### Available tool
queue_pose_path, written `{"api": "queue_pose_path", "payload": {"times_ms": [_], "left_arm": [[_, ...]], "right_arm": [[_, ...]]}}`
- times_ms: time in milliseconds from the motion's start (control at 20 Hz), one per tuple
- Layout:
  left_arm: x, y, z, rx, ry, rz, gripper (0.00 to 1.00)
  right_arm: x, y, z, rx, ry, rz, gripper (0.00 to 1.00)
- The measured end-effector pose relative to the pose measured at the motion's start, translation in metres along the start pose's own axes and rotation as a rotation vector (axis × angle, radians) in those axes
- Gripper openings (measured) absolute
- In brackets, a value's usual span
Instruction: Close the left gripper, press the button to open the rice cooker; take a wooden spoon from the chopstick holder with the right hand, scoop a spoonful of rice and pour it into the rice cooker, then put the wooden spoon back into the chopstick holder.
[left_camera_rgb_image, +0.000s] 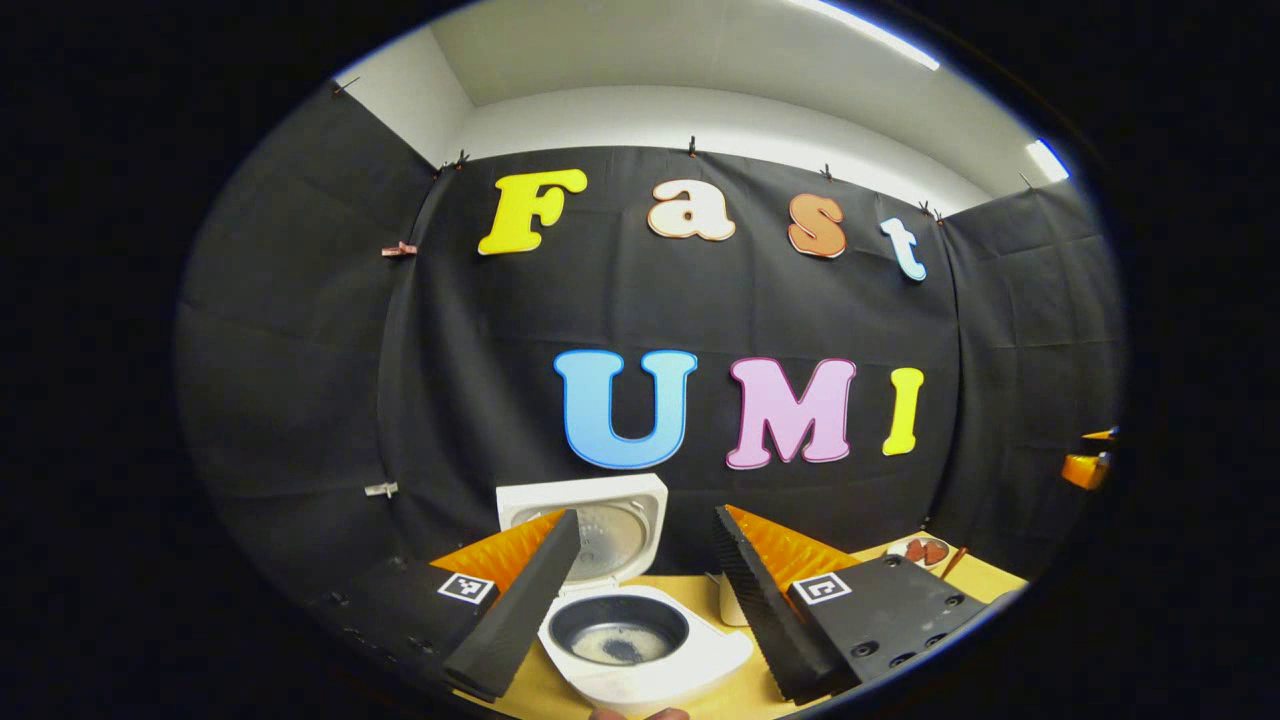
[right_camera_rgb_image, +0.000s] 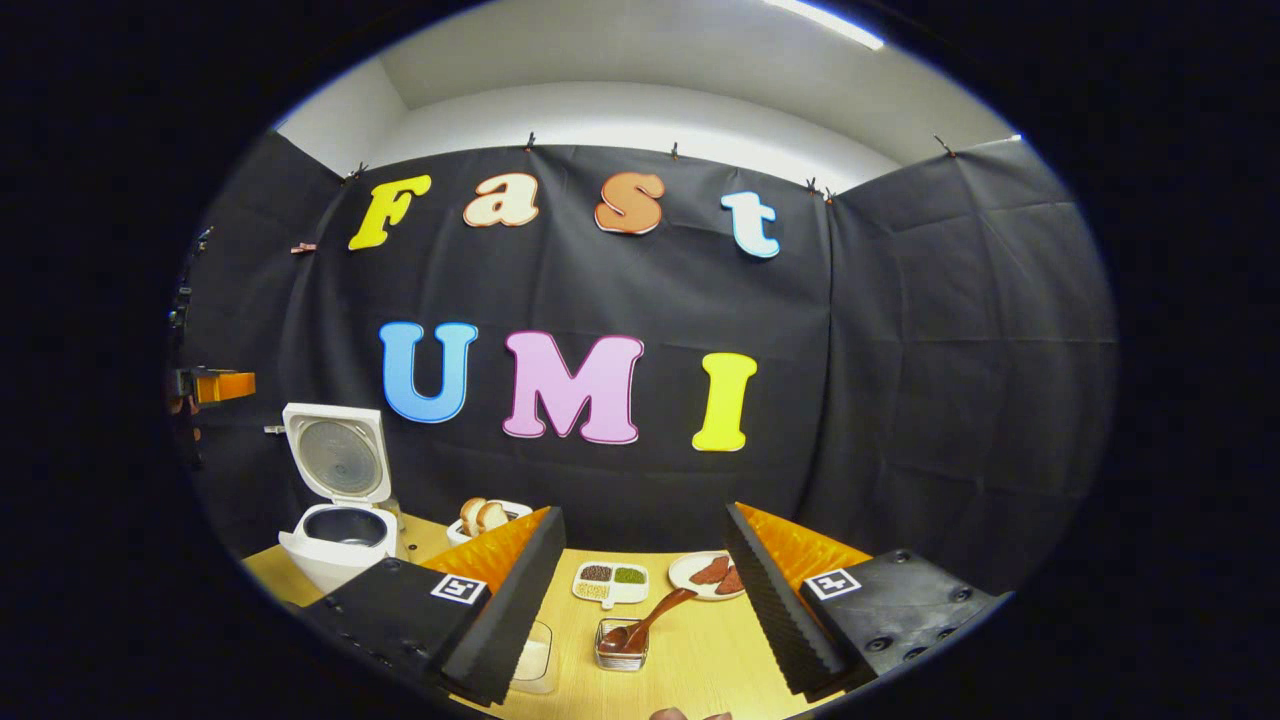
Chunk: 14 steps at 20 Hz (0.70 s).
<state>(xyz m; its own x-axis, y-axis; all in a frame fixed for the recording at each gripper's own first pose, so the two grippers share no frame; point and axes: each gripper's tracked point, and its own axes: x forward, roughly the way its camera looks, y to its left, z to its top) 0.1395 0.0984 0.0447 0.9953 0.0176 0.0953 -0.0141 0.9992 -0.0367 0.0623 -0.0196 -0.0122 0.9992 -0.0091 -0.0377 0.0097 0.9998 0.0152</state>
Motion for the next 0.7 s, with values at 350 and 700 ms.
{"api": "queue_pose_path", "payload": {"times_ms": [350,700], "left_arm": [[0.108,0.040,0.024,-0.085,-0.054,0.027,0.93],[0.225,0.082,-0.018,-0.009,-0.008,0.113,0.93]], "right_arm": [[-0.021,0.010,0.008,0.006,-0.005,-0.050,0.96],[-0.038,0.004,0.002,-0.008,0.036,-0.128,0.98]]}}
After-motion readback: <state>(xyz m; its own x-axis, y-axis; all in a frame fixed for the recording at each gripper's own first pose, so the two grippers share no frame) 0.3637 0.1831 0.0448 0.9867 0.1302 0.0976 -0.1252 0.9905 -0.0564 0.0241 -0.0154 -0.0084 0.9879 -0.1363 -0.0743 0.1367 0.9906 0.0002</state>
